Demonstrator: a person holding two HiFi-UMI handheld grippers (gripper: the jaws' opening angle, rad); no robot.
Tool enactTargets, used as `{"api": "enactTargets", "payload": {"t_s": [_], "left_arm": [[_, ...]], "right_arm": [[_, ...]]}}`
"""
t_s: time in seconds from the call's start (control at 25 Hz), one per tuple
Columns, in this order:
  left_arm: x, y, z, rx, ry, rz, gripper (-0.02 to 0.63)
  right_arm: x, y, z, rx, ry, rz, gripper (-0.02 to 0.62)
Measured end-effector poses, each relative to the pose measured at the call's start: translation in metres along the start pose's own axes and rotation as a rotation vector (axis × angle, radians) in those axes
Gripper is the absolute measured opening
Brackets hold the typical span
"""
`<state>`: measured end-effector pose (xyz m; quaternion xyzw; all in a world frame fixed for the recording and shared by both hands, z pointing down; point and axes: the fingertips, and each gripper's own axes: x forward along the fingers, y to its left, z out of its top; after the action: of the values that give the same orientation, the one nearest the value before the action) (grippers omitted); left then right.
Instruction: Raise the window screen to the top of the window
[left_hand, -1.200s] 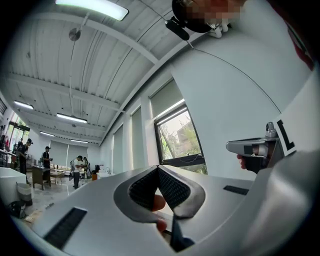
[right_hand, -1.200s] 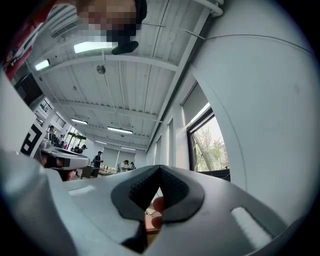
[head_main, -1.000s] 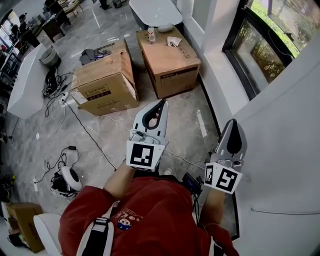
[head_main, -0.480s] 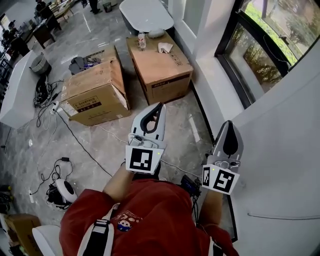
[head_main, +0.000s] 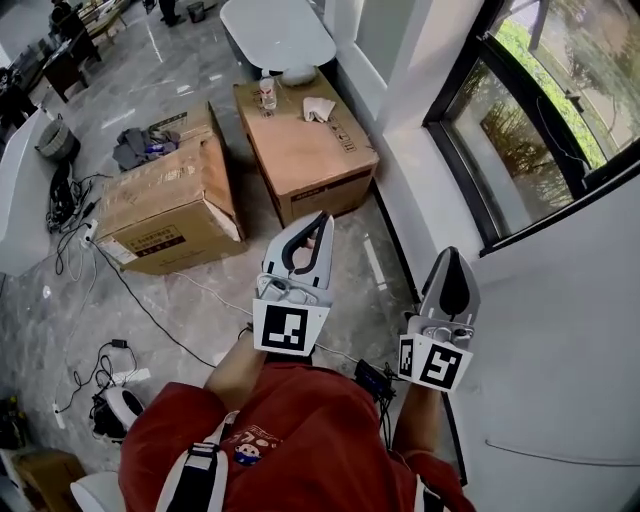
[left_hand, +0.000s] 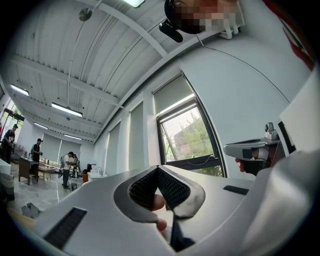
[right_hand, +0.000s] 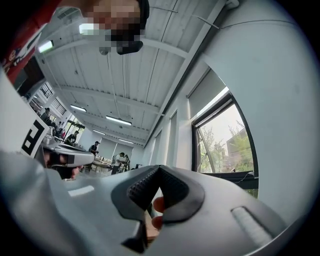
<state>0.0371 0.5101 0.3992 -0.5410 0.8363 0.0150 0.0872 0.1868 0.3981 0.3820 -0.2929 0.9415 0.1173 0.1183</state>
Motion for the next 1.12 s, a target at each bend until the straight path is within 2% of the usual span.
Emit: {"api": "enactTargets", "payload": {"t_s": [0.36, 0.64, 1.12], "left_arm": [[0.081, 0.061, -0.017, -0.022, 0.007, -0.036, 0.005], [0.120, 0.094, -0.025, -0.038, 0.000, -0.031, 0.005], [0.188, 0.087, -0.046, -0.016, -0.002, -0.086, 0.005]], "right_arm": [[0.092, 0.012, -0.022, -0.022, 0.041, -0.037, 0.009], [0.134, 0.022, -0.029, -0.061, 0.065, -0.041, 0.009], [0.180, -0.015, -0.069, -0.026, 0.062, -0.096, 0.009]]}}
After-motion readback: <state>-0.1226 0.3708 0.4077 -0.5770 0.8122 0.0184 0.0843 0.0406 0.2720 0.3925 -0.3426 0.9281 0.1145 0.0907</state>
